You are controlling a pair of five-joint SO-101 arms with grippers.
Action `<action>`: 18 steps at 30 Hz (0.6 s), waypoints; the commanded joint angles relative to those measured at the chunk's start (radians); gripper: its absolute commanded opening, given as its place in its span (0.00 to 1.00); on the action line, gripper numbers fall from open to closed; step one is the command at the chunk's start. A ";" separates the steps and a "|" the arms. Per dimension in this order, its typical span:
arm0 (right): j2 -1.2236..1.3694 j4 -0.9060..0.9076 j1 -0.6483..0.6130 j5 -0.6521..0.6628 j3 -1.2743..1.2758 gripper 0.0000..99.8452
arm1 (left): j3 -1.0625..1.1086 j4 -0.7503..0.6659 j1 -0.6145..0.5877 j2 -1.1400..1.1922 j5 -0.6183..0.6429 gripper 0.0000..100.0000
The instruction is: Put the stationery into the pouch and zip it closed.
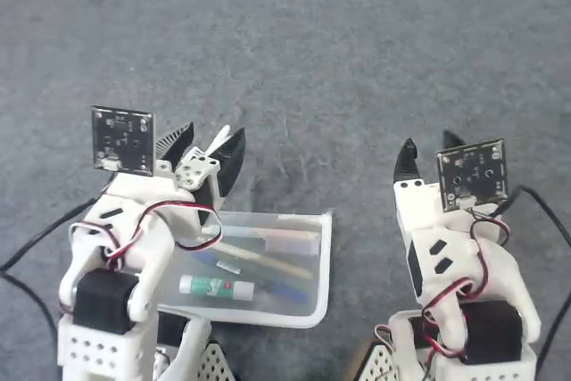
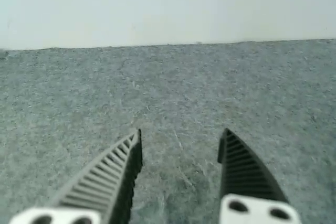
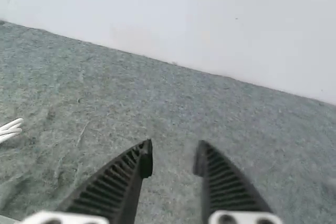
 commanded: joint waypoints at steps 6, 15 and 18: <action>0.002 -0.028 -0.154 0.054 -0.057 0.02 | -0.062 -0.086 -0.006 -0.018 0.012 0.01; -0.159 -0.019 -0.142 0.052 0.023 0.01 | -0.054 -0.100 -0.011 -0.018 0.008 0.01; -0.278 -0.019 -0.142 0.060 0.123 0.01 | -0.027 -0.089 -0.052 -0.018 0.008 0.01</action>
